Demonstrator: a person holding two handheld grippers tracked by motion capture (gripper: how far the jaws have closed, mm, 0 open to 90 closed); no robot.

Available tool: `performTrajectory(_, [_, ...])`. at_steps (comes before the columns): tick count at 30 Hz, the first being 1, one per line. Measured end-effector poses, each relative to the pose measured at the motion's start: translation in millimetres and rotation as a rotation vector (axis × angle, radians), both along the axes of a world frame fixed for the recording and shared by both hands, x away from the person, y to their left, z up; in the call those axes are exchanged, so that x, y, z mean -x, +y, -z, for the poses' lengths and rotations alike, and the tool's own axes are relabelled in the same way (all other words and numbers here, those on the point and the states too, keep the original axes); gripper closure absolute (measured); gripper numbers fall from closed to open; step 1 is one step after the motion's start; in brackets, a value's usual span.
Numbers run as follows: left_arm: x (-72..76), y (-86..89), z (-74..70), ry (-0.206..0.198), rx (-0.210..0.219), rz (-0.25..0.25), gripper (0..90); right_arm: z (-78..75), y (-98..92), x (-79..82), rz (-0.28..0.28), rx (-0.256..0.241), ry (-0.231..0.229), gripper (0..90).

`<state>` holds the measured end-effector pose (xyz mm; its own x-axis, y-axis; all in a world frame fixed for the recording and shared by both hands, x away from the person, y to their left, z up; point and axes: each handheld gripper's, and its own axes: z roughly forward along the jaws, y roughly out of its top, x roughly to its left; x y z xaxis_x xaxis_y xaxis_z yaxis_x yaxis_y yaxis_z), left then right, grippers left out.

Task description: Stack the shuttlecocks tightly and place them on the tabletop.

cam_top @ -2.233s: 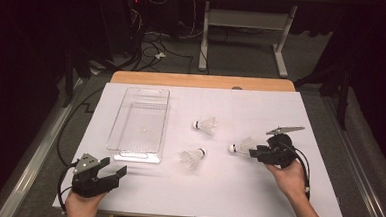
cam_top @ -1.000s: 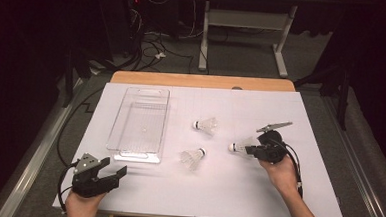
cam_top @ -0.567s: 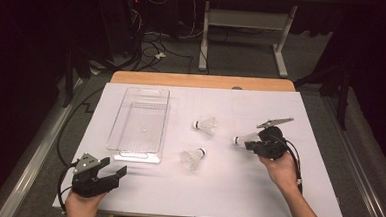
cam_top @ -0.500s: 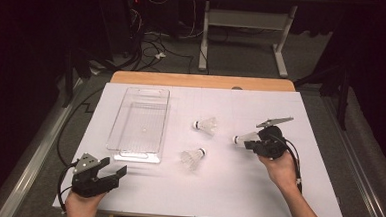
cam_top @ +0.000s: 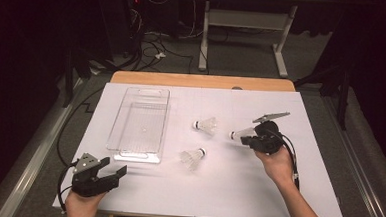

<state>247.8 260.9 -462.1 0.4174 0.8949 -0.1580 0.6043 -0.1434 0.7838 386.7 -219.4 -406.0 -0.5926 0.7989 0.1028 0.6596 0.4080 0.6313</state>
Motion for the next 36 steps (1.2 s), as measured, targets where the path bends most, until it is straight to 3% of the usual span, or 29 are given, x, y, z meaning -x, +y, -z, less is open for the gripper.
performTrajectory(36, [-3.3,0.1,0.0,-0.003,-0.004,0.0,29.6,7.1,19.3,-25.4,-0.002,-0.025,0.023,90.0])
